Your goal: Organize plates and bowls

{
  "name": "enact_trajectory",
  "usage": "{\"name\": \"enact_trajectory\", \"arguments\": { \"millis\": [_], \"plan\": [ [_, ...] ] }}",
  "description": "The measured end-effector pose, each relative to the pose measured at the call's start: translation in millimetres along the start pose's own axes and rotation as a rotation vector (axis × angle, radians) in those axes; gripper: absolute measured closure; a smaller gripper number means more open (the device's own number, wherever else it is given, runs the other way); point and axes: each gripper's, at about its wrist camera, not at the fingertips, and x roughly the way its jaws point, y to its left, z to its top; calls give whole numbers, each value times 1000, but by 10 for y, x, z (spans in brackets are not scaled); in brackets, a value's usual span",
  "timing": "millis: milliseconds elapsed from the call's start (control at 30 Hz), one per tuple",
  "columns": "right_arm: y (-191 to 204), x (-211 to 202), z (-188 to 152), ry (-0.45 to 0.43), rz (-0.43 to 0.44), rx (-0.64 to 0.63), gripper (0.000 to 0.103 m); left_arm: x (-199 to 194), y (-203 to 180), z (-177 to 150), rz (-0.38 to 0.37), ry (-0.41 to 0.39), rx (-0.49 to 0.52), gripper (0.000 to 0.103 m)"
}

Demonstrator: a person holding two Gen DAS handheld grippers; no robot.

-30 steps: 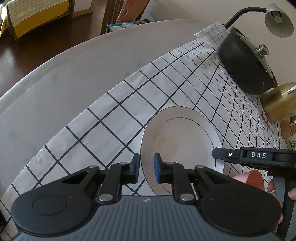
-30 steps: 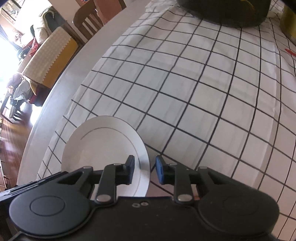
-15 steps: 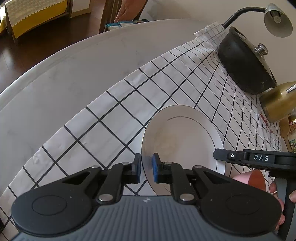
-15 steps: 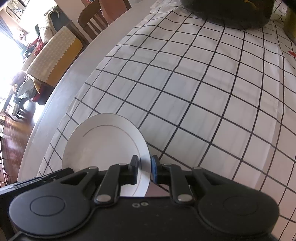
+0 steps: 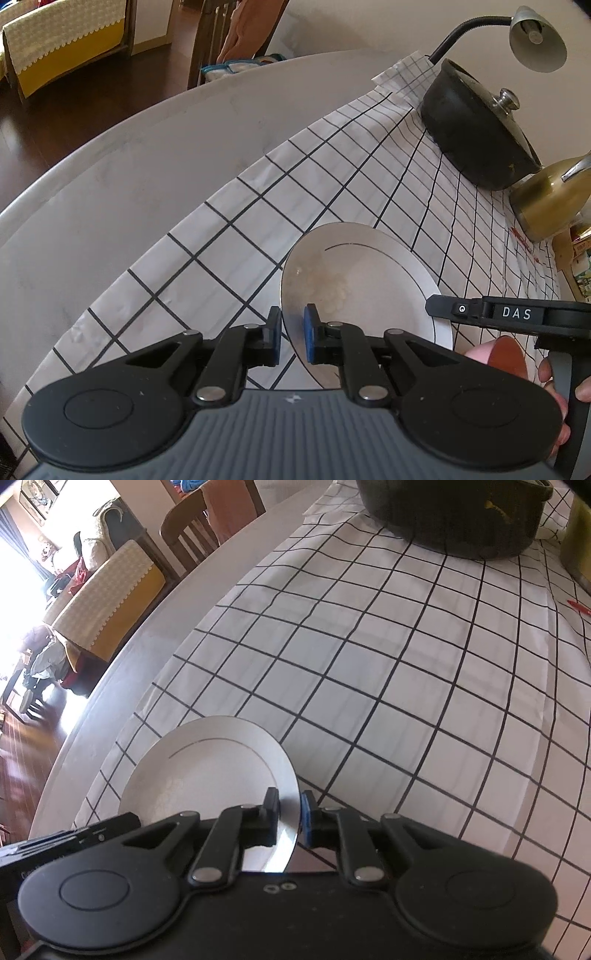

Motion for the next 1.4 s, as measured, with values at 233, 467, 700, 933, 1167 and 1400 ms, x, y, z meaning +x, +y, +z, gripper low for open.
{"name": "enact_trajectory", "arguments": {
  "millis": [233,467,700,933,1167,1400],
  "plan": [
    [51,-152,-2,-28,28,-19,93,-161,0,38,-9,-25,15,92],
    [125,-397,-64,-51,37,-32,93,-432,-41,-4,-29,-48,45,92],
    [244,-723,-195,-88,30,-36,94,-772,-93,-95,-51,-65,73,92],
    [378,-1010,-447,-114,11,-31,94,-1102,-70,-286,-73,-72,97,92],
    [566,-1257,-811,-142,-18,-14,94,-1399,21,-535,-101,-65,121,92],
    [763,-1436,-1245,-155,-26,25,94,-1696,150,-815,-114,-50,167,92]
  ]
}}
